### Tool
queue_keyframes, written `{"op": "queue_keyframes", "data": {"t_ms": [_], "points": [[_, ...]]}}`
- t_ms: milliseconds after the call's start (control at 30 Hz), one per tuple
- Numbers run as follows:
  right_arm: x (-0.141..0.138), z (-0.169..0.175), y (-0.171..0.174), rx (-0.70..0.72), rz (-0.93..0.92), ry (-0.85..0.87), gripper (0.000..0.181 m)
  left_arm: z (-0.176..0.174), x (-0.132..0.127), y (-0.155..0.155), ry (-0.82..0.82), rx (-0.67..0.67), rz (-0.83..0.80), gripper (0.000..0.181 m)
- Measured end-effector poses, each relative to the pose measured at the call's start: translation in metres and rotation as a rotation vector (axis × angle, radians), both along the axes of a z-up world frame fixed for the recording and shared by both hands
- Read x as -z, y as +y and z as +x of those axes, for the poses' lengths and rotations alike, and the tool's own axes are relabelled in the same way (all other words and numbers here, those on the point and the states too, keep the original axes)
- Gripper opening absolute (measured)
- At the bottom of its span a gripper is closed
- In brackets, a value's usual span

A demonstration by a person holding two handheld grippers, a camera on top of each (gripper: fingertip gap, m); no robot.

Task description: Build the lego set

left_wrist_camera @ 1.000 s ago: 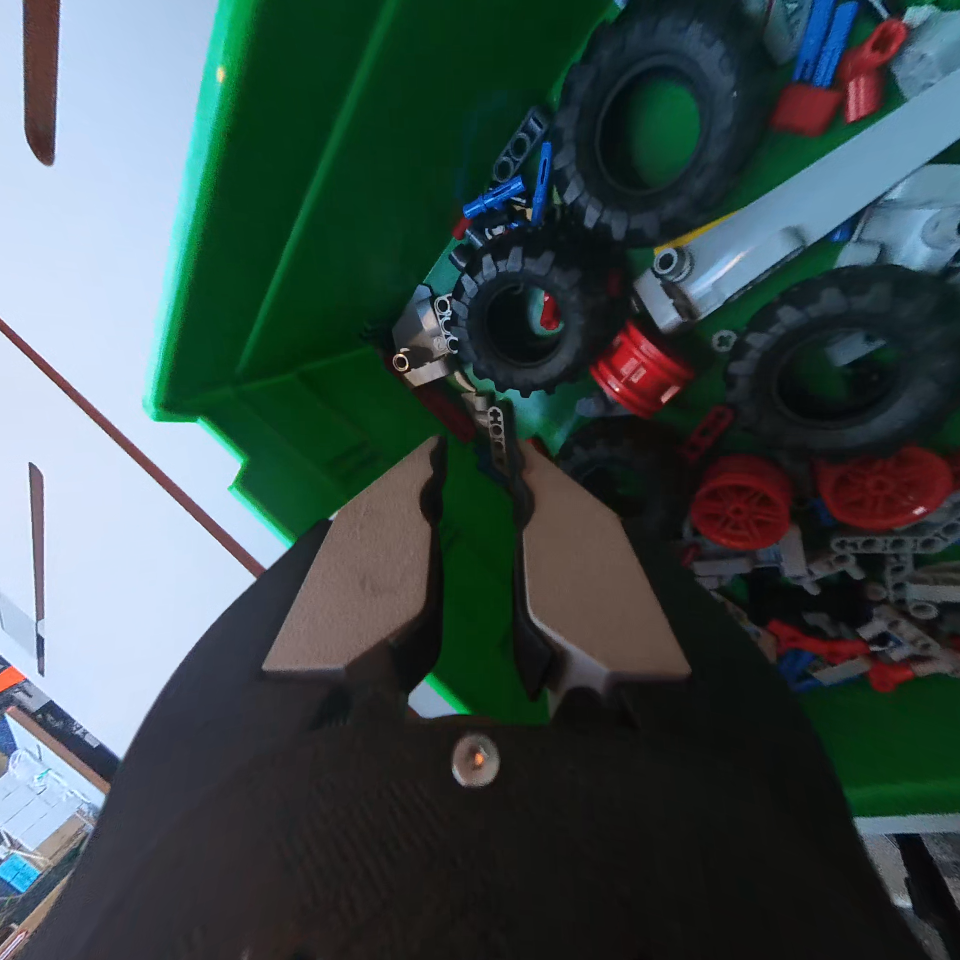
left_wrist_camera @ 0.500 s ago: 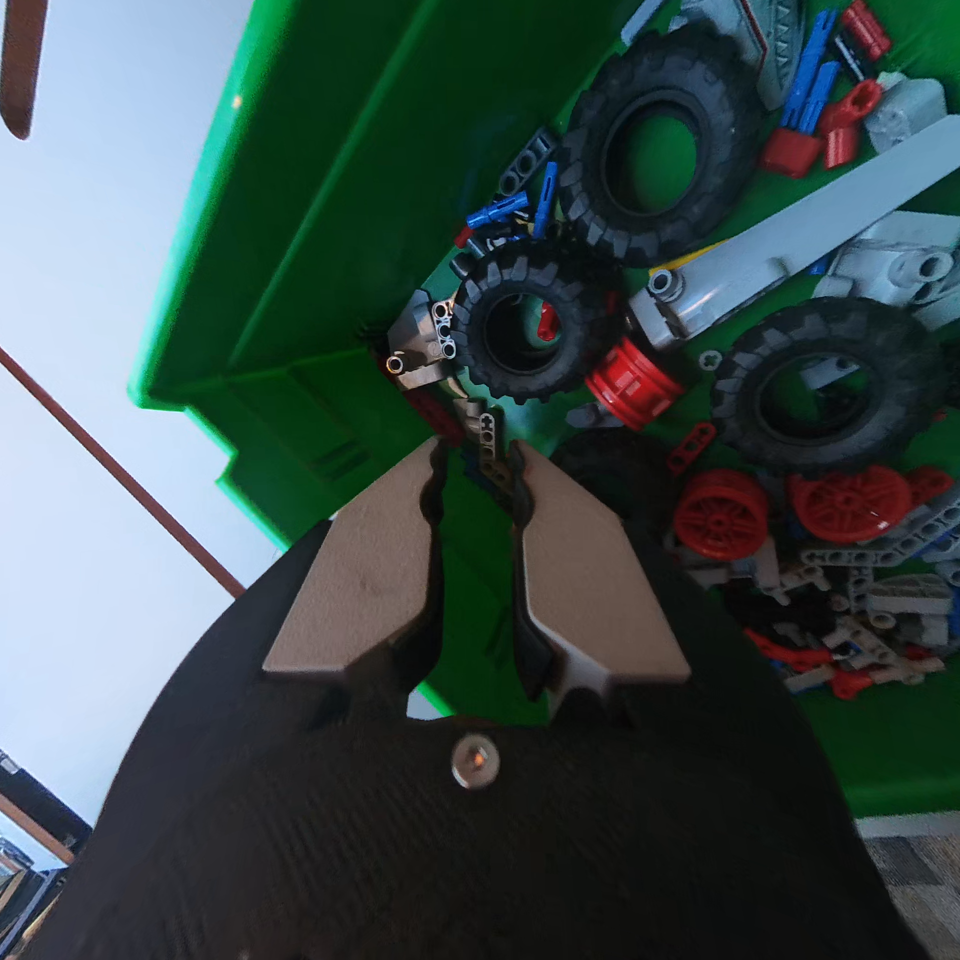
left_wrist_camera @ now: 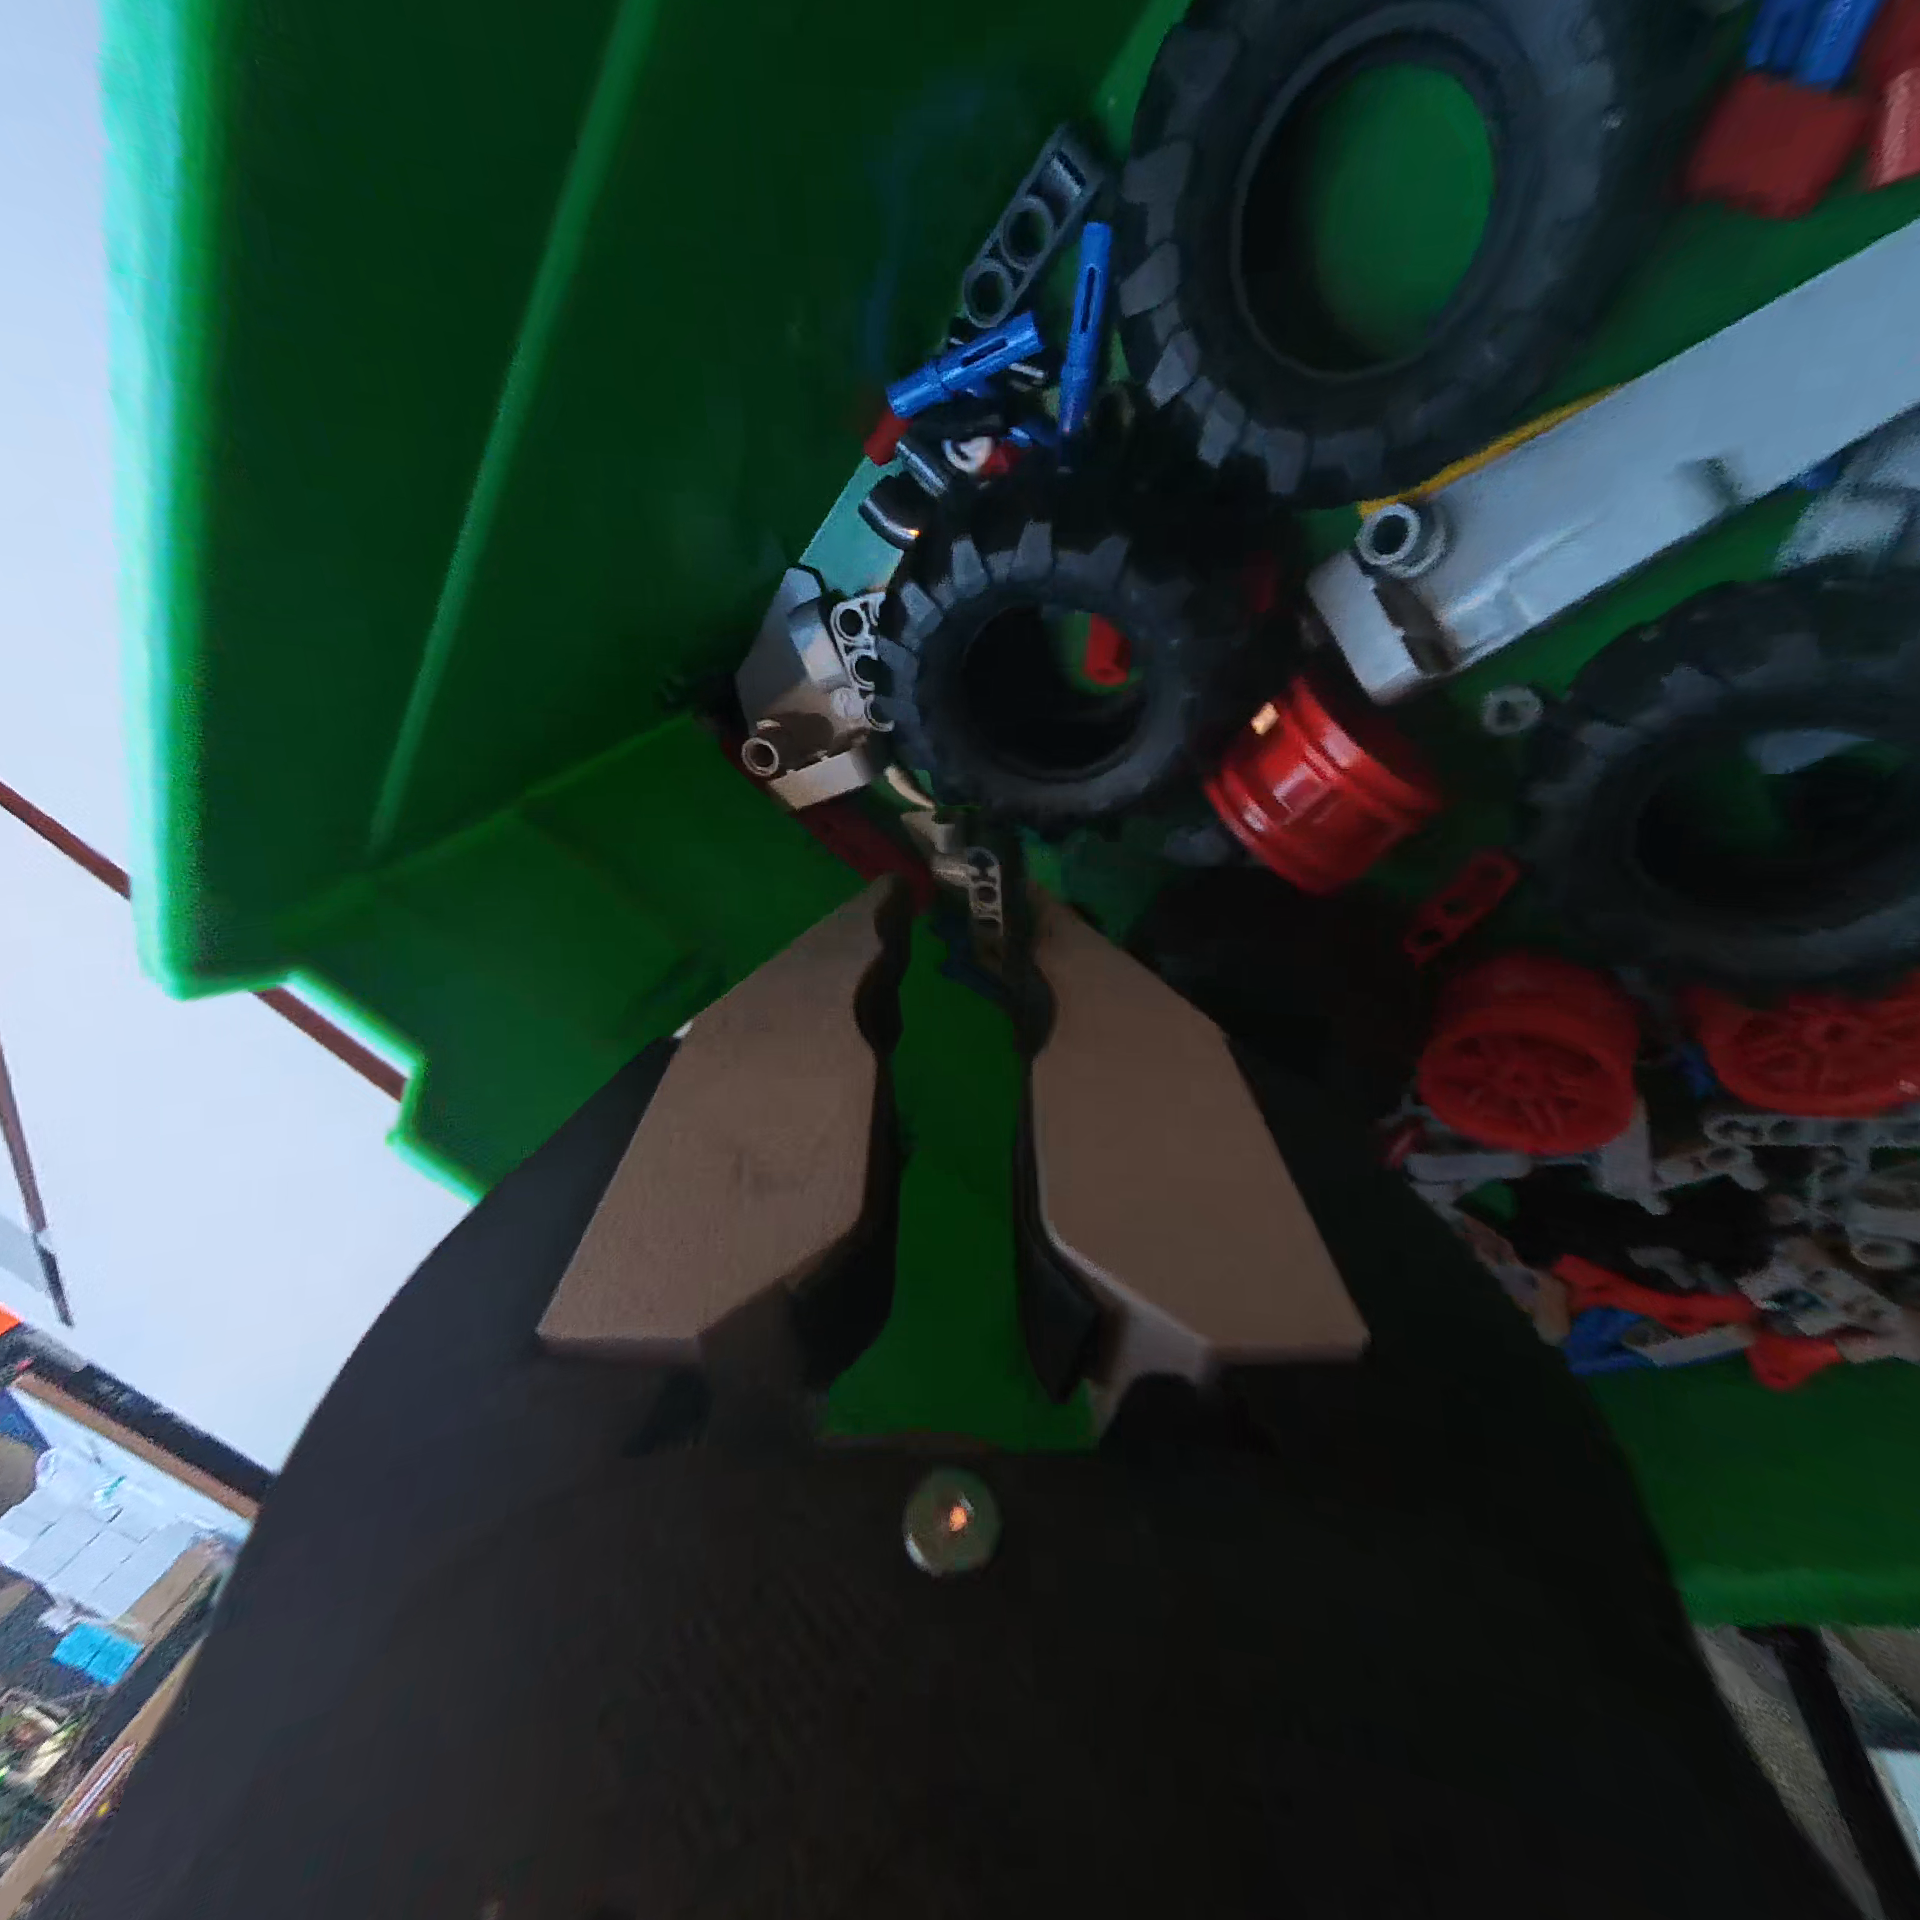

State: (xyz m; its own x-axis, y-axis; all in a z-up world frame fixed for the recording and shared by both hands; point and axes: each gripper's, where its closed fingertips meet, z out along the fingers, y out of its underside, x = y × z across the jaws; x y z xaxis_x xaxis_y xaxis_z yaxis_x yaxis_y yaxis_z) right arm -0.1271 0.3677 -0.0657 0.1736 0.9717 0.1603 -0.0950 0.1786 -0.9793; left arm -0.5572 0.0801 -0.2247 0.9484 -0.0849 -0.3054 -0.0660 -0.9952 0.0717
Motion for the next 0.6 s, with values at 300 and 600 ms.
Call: {"op": "queue_keyframes", "data": {"t_ms": [300, 600], "points": [[-0.002, 0.001, -0.002, -0.020, -0.006, 0.008, 0.000, 0.006, 0.016, -0.003, -0.095, -0.026, -0.098, 0.014], [-0.010, 0.006, -0.005, -0.030, -0.001, 0.041, 0.000, 0.010, 0.016, -0.013, -0.113, -0.030, -0.157, 0.005]]}}
